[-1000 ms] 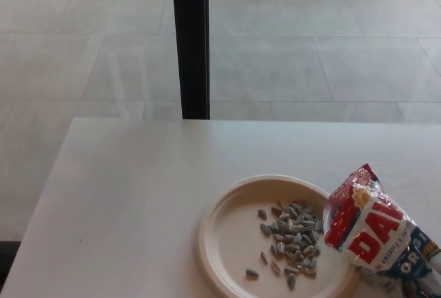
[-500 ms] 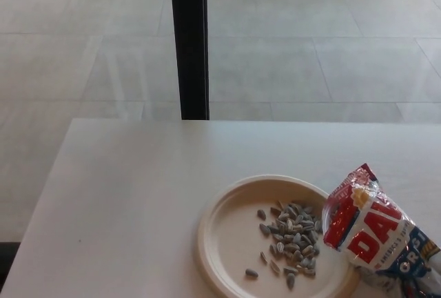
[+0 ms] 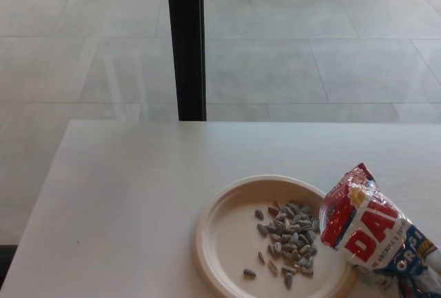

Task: The robot uses its right hand to pick up a bag of sunflower seeds kept in the middle of the desk and tilts it over a plate kept next to it to pour out a few seeds and then puts the bag of seeds back on the desk

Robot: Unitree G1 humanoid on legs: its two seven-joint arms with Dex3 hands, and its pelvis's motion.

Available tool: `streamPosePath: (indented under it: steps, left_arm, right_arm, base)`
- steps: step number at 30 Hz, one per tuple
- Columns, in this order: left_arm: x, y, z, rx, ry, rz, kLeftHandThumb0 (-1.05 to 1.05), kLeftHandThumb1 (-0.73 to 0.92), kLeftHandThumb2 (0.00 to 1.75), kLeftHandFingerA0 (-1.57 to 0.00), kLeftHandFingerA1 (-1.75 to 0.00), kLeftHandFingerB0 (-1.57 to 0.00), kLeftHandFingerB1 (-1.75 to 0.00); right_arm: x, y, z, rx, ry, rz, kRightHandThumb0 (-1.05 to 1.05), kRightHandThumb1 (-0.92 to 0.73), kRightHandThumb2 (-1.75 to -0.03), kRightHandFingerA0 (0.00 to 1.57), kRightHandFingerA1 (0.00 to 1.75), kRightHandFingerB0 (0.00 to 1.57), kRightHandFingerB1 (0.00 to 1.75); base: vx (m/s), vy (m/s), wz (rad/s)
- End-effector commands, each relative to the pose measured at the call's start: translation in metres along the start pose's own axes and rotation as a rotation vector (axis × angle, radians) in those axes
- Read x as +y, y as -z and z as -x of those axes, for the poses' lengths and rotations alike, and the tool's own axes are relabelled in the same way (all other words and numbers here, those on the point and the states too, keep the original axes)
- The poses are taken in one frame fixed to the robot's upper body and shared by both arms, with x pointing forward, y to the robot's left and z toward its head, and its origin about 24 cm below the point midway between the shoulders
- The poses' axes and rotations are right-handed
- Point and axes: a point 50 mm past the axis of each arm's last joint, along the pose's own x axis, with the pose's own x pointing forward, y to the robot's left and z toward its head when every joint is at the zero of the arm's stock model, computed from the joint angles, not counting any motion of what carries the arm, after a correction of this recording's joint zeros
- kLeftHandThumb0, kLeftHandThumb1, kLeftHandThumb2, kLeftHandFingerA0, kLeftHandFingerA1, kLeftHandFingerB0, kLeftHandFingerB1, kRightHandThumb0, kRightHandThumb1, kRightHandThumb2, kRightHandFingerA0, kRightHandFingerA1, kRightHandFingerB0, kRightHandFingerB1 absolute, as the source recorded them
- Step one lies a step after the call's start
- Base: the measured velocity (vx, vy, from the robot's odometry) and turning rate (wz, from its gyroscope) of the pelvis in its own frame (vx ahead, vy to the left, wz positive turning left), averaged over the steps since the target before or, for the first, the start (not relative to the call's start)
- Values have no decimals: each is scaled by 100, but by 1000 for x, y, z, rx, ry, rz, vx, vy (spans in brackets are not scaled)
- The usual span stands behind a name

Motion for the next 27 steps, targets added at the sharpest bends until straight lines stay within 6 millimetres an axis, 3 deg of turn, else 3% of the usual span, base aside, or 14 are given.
streamPosePath:
  steps: [1,8,10,11,12,17,18,19,20,21,24,25,26,27]
  left_arm:
    - [11,1,0,81,-79,19,-49,81,78,-12,-63,-3,-45]
    - [10,-3,-3,96,-73,82,-54,80,78,-13,-62,-1,-42]
    - [10,-6,-3,89,-55,12,-54,82,79,-14,-63,-1,-45]
    - [9,-5,-3,89,-53,47,-54,80,79,-12,-62,-2,-45]
    - [9,-5,-3,87,-51,55,-54,81,79,-9,-61,0,-41]
    - [10,-2,-1,92,-38,80,-52,80,80,-9,-60,0,-39]
    - [10,-2,-1,89,-36,80,-52,80,79,-8,-59,0,-38]
    - [10,-1,-1,94,-50,68,-53,81,77,-11,-59,0,-35]
    - [12,-2,0,95,-63,62,-53,80,77,-12,-61,-1,-41]
    - [12,-2,0,95,-63,62,-53,80,77,-12,-61,-1,-41]
    - [12,-7,-2,84,-43,24,-52,81,78,-14,-63,-1,-43]
    - [13,-11,-3,78,-51,10,-53,80,78,-18,-64,-2,-48]
    - [13,-14,-4,74,-49,23,-55,75,91,-18,-63,-5,-50]
    - [13,-14,-3,69,-45,17,-51,80,78,-13,-62,-3,-48]
  right_arm:
    - [10,10,1,-31,-67,-34,-52,-64,-62,7,30,13,25]
    - [13,15,1,-31,-114,38,-52,-66,-63,7,28,12,24]
    - [14,15,2,-35,-121,58,-52,-67,-63,6,29,11,23]
    - [15,15,2,-34,-131,73,-54,-49,-89,1,33,1,33]
    - [15,15,2,-38,-130,76,-53,-69,-60,1,32,10,26]
    - [12,13,2,-83,-37,145,-60,-62,-59,10,36,21,30]
    - [12,13,2,-77,-31,213,-35,-45,-100,1,52,0,48]
    - [11,13,2,-76,-35,215,-60,-65,-62,7,30,16,29]
    - [8,17,4,-61,-42,221,-35,-47,-101,1,52,0,49]
    - [8,17,4,-61,-42,221,-35,-47,-101,1,52,0,49]
    - [12,20,3,-55,-55,167,-34,-47,-101,1,52,0,48]
    - [17,21,2,-62,-34,179,-59,-62,-59,16,33,21,29]
    - [18,22,3,-75,-36,178,-58,-62,-59,22,38,22,29]
    - [18,22,3,-83,-26,197,-59,-62,-59,20,37,24,30]
  base:
    - [0,0,0]
    - [0,0,0]
    - [0,0,0]
    - [0,0,0]
    - [0,0,0]
    - [0,0,0]
    - [0,0,0]
    - [0,0,0]
    - [0,0,0]
    - [0,0,0]
    - [0,0,0]
    - [0,0,0]
    - [0,0,0]
    - [0,0,0]
